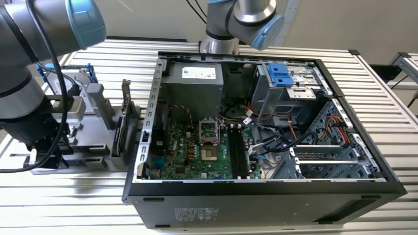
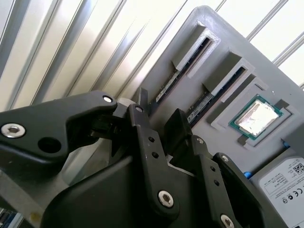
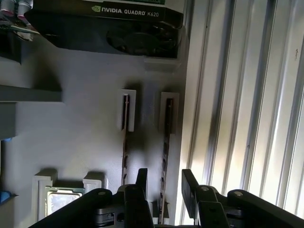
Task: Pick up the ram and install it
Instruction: 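Pick up the ram and move it above insertion slot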
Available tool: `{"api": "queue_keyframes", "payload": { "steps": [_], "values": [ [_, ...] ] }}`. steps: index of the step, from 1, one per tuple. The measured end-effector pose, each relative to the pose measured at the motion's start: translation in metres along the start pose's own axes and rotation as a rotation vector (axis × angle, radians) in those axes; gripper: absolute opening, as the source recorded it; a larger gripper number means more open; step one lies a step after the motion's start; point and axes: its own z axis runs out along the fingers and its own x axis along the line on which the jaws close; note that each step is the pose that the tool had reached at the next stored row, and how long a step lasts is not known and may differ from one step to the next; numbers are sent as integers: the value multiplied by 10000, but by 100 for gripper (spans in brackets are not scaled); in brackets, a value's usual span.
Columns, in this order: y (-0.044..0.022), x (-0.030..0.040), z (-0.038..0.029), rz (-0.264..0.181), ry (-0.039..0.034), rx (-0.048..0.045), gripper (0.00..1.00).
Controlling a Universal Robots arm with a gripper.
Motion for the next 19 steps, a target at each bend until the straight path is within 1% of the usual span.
{"api": "queue_keyframes", "payload": {
  "steps": [14, 19],
  "values": [
    [2, 2, 89, 0, 0, 0, 100],
    [3, 2, 95, 0, 0, 0, 100]
  ]
}}
